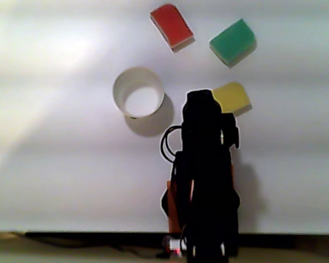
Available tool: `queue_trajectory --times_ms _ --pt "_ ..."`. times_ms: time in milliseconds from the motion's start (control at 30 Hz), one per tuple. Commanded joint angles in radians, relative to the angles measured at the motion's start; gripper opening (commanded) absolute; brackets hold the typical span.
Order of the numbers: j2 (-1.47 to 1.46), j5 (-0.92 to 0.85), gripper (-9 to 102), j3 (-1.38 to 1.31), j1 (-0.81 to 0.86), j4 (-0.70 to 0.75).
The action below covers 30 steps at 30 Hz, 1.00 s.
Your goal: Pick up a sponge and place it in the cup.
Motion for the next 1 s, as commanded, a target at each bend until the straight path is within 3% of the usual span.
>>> queue_trajectory --times_ms 0,400,667,967 --pt "-0.146 0.000 0 -0.143 -0.005 -0.005" --pt "-0.825 -0.005 6 -0.618 -0.034 -0.149" --pt "-1.164 -0.005 10 -0.983 -0.049 0.005" --pt "-1.373 0.000 10 -1.258 -0.074 0.080"
